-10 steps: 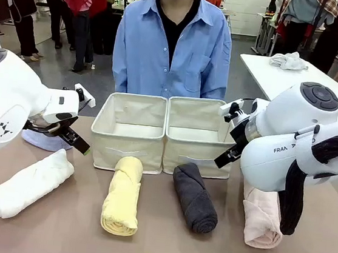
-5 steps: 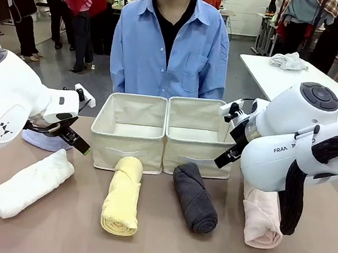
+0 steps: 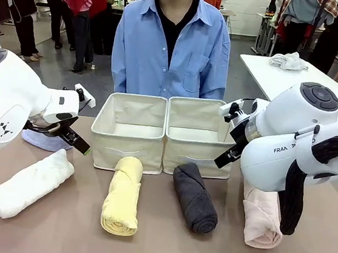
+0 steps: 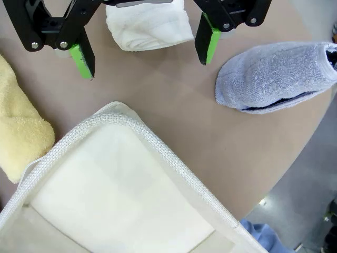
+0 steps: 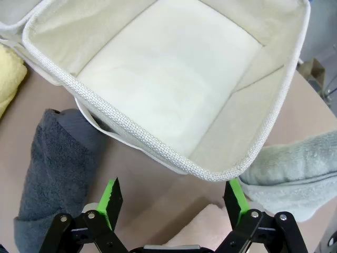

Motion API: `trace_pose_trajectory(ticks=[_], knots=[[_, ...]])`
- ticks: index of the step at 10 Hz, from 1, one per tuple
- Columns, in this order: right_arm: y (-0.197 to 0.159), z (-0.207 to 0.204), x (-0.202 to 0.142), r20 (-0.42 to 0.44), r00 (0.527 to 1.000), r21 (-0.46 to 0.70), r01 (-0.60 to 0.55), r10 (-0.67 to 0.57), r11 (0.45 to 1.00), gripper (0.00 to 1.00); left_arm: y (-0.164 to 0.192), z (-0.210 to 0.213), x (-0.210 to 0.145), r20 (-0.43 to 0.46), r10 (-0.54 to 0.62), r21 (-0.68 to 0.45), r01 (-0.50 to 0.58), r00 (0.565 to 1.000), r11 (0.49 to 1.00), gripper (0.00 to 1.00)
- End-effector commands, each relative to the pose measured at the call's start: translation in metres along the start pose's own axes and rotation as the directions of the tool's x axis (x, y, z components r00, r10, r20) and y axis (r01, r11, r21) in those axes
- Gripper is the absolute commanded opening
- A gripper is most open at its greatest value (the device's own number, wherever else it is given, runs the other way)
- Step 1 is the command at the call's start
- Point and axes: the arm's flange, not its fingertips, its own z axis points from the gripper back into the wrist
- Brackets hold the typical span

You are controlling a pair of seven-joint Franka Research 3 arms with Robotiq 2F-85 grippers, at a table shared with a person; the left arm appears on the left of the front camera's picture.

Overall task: Sort the towels based on their folding style.
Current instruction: Pick up one triangle-folded towel and place it in the left Fabric basket.

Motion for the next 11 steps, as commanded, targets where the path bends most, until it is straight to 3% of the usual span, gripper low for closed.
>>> trace_pose_trajectory(ticks=[1,2,3,5,6,7,9,10,11], knots=[[0.000,0.000,0.000,0.000,1.000,0.000,0.000,0.000,1.000,1.00,0.000,0.000,0.000,0.000,0.000,0.000,0.000,1.000,1.000,1.00],[-0.003,0.032,0.020,-0.010,1.000,-0.014,0.017,-0.017,1.000,1.00,0.000,0.000,0.000,0.000,0.000,0.000,0.000,1.000,1.000,1.00],[-0.008,0.069,0.047,-0.026,0.998,-0.024,0.053,-0.054,0.998,1.00,0.007,0.040,0.027,-0.033,0.011,-0.032,-0.012,0.999,0.999,1.00],[-0.012,0.148,0.099,-0.003,1.000,-0.046,0.019,-0.020,0.999,1.00,0.017,0.109,0.070,-0.083,-0.017,-0.117,0.008,0.996,0.993,1.00],[-0.014,0.177,0.115,-0.060,0.998,-0.063,0.024,-0.028,0.998,1.00,0.019,0.133,0.084,-0.129,-0.044,-0.131,0.027,0.991,0.991,1.00],[-0.017,0.203,0.125,-0.109,0.994,-0.059,0.022,-0.028,0.998,1.00,0.021,0.158,0.098,-0.152,-0.052,-0.119,0.034,0.987,0.992,1.00],[-0.019,0.244,0.134,-0.118,0.992,-0.102,0.040,-0.052,0.994,1.00,0.025,0.203,0.114,-0.123,-0.025,-0.089,0.014,0.992,0.996,1.00],[-0.019,0.244,0.131,-0.134,0.990,-0.105,0.030,-0.044,0.994,1.00,0.024,0.214,0.118,-0.104,-0.029,-0.067,0.022,0.994,0.997,1.00],[-0.019,0.250,0.130,-0.085,0.996,-0.065,0.026,-0.032,0.998,1.00,0.021,0.202,0.109,-0.127,-0.024,-0.111,0.010,0.992,0.994,1.00]])
